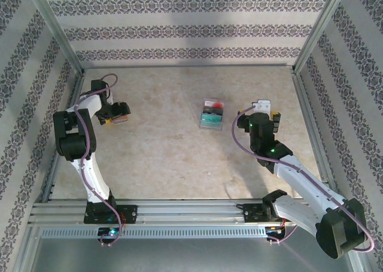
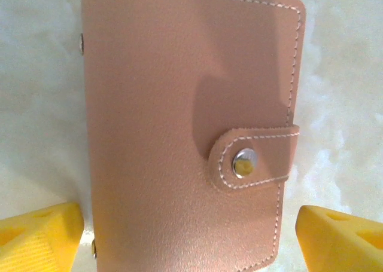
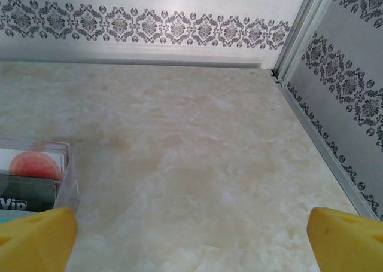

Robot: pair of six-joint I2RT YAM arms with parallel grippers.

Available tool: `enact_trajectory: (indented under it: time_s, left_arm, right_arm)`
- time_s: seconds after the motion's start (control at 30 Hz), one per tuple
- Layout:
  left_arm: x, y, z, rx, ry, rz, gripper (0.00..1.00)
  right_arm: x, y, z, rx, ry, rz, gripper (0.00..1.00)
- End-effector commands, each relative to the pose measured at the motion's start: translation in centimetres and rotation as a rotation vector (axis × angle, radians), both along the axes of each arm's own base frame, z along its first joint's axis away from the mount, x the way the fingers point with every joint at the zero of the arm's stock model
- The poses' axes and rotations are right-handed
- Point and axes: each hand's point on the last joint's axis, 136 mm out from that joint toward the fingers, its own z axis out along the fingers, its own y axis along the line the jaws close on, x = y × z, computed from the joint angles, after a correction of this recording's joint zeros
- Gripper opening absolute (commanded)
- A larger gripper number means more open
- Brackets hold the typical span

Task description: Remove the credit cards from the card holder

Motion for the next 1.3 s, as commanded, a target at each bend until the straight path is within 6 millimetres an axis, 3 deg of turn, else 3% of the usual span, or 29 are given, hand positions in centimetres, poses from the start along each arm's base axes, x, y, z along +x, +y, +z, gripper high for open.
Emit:
enact_trajectory:
  time_s: [0.0, 0.3, 0.5, 0.67, 0.73, 0.93, 1.1, 1.27]
  left_arm:
    - [0.2, 0.6, 1.2, -0.013, -0.036, 0.038, 0.87]
    - [-0.2, 0.6, -0.7, -0.037, 0.003, 0.029, 0.61]
    - [-0.3, 0.3, -0.7, -0.05, -0.009, 0.022, 0.48]
    - [0.0, 0.0, 0.4, -0.064, -0.045, 0.024, 0.4]
    - [0.5, -0.2, 1.6, -0.083, -0.084, 0.033, 0.28]
    - [0.8, -0.8, 2.5, -0.119, -0.119, 0.041, 0.17]
    - [0.9, -1.7, 3.6, -0.167, -0.154, 0.032, 0.15]
    - [0.6, -4.1, 5.9, -0.275, -0.22, -0.008, 0.13]
  right_arm:
    - [0.3, 0.3, 1.2, -0.002, -0.035, -0.004, 0.98]
    - [0.9, 0.7, 1.2, -0.002, -0.034, 0.0, 0.98]
    - [1.0, 1.0, 1.2, -0.004, -0.035, 0.007, 0.98]
    - [1.1, 1.0, 1.2, -0.001, -0.038, 0.006, 0.98]
    - [1.1, 1.1, 1.4, 0.002, -0.042, 0.009, 0.98]
    - [1.1, 1.3, 1.7, 0.006, -0.049, 0.016, 0.98]
    - [1.0, 1.6, 1.8, 0.024, -0.05, 0.03, 0.98]
    - [0.6, 2.7, 2.0, 0.116, -0.031, 0.064, 0.98]
